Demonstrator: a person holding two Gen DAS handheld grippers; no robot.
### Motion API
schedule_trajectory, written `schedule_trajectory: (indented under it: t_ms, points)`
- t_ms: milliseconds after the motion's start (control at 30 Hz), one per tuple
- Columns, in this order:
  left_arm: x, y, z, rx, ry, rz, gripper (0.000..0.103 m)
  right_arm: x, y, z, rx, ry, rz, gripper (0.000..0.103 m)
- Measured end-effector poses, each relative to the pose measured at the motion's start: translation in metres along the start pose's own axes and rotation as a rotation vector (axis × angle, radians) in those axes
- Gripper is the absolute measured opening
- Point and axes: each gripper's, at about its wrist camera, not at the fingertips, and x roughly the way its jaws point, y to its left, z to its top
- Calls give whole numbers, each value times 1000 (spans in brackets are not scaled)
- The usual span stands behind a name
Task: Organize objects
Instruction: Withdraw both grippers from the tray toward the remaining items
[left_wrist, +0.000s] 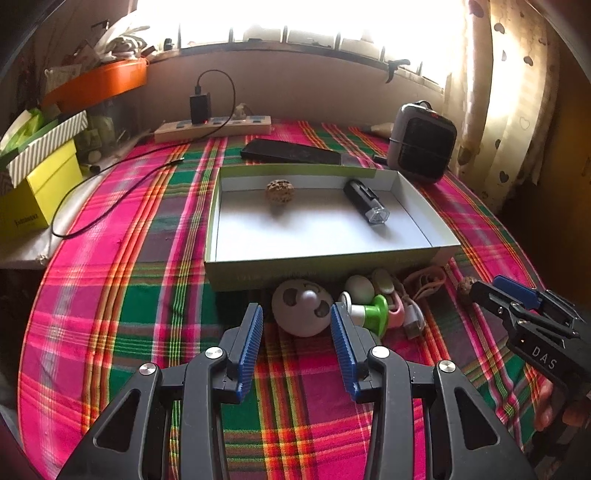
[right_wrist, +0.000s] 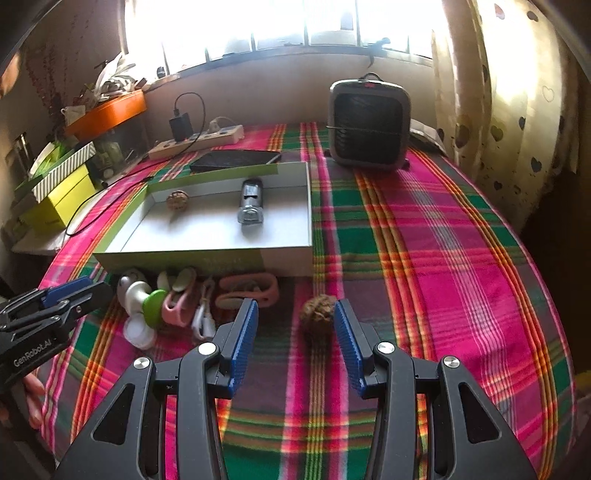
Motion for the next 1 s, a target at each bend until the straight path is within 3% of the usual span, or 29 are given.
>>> schedule_trajectory:
  t_ms: [500, 1000]
  points:
    - [5, -4, -16, -2, 26, -92, 40, 8, -17, -11, 28, 36, -16, 50]
    - [14, -19, -19, 31, 58, -134, 44, 22, -16, -8, -3, 71, -14, 55]
